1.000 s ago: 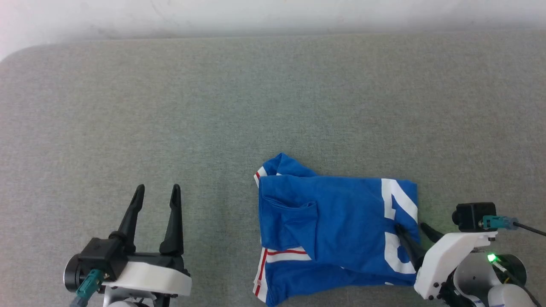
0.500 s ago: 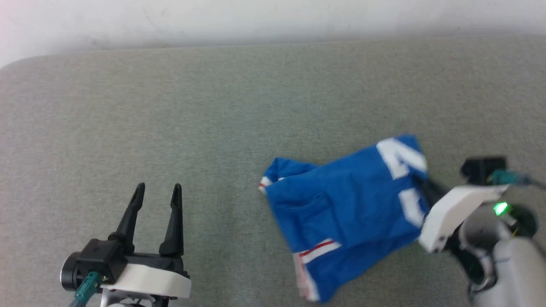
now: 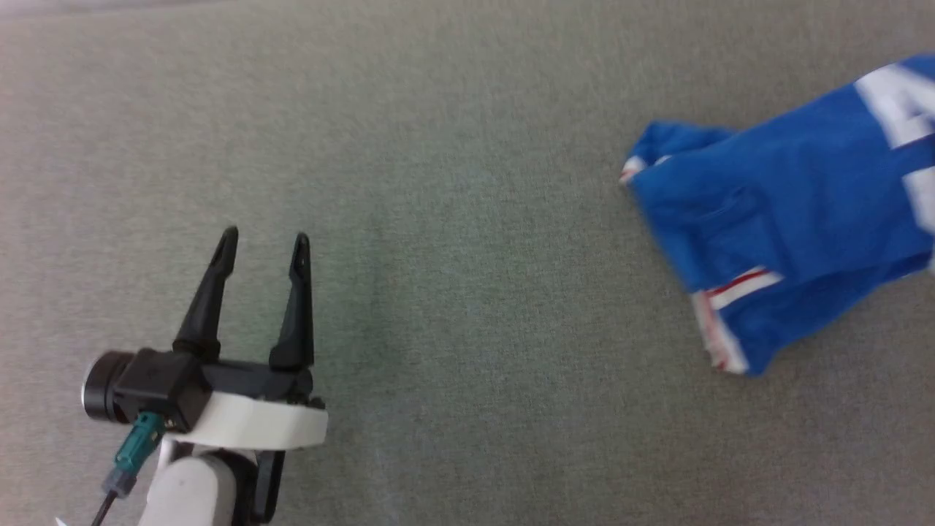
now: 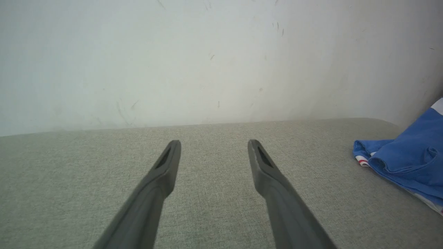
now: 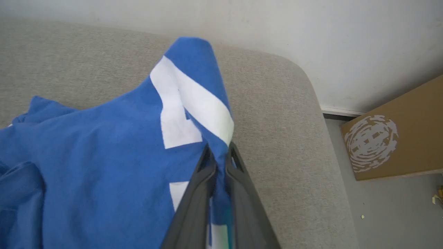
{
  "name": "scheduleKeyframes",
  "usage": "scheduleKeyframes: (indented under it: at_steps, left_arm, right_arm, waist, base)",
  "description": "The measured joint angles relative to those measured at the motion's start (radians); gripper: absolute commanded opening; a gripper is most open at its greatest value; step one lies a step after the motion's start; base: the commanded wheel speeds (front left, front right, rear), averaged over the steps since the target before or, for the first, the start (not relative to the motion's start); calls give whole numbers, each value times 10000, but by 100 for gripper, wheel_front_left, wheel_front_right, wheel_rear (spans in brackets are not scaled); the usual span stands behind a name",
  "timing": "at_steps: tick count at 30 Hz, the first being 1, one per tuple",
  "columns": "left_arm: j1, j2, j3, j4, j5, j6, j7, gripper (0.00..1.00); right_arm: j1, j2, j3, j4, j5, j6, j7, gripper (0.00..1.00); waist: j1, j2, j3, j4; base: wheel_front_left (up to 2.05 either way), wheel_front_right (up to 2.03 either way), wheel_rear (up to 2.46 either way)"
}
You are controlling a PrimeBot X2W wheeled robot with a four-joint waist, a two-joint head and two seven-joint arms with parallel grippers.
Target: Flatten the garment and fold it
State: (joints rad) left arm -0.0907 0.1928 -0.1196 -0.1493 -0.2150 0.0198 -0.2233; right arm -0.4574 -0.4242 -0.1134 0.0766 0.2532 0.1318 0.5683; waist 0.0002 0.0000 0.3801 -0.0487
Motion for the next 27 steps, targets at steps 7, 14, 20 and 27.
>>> scheduleKeyframes:
  at_steps: [7, 14, 20, 27]
  left_arm:
    - [-644, 199, 10, -418, 391, 171, -8, 100]
    - [-1089, 362, -10, -713, 591, 207, 6, 100]
    - [-1243, 397, -75, -905, 681, 268, 44, 100]
    - [-1279, 326, -23, -1083, 761, 548, 42, 100]
  right_arm:
    - [-950, -1189, -598, 445, -382, 0, -65, 0]
    - [-1541, -1774, -1154, 1567, -986, 8, -514, 0]
    - [-1836, -1916, -1643, 2451, -1565, 10, -892, 0]
    - [-2056, -1967, -1743, 3143, -2021, 10, -1415, 22]
  waist:
    - [1, 0, 1065, -289]
    - [0, 1, 1996, -442]
    - [0, 2, 2529, -438]
    - [-2, 2, 2769, -324]
  base:
    - [0, 0, 0]
    - [0, 0, 0]
    - [0, 0, 0]
    - [0, 0, 0]
